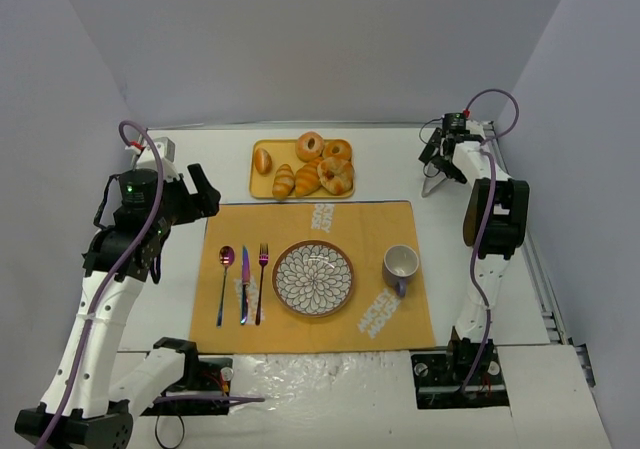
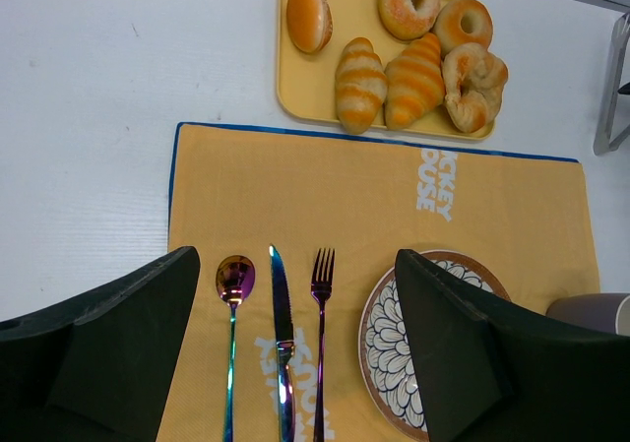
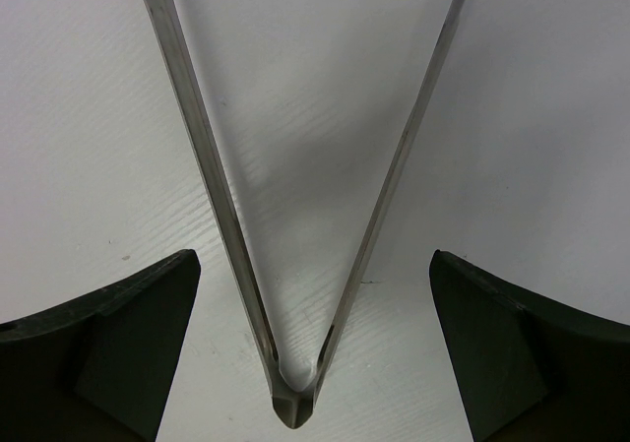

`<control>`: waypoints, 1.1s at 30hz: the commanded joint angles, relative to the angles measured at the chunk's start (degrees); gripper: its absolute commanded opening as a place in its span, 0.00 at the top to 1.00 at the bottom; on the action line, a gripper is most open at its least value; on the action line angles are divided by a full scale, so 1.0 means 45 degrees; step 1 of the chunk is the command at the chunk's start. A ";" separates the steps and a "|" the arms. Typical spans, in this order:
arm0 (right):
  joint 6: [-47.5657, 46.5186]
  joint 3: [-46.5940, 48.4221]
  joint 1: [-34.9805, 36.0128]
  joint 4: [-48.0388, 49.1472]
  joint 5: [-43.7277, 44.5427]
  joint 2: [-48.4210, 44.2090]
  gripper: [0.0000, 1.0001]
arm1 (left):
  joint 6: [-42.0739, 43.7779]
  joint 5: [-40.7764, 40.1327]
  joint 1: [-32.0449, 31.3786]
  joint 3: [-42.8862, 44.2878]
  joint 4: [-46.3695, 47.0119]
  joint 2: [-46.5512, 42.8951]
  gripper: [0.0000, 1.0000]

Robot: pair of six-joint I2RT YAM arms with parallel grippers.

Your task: Place the bread

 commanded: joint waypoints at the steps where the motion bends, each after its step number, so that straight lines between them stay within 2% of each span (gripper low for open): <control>1: 0.0254 0.0474 0.0082 0.0042 0.0316 0.0054 0.00 | -0.0093 0.0198 0.0119 0.0148 0.0949 -0.0019 0.23; 27: 0.0868 0.0874 0.0297 -0.0143 0.0990 0.0982 0.00 | -0.0161 0.0481 0.0236 0.0148 0.0978 0.0089 0.23; 33: 0.0907 0.0968 0.0297 -0.0143 0.1050 0.1286 0.11 | -0.0161 0.0530 0.0256 0.0148 0.0998 0.0134 0.23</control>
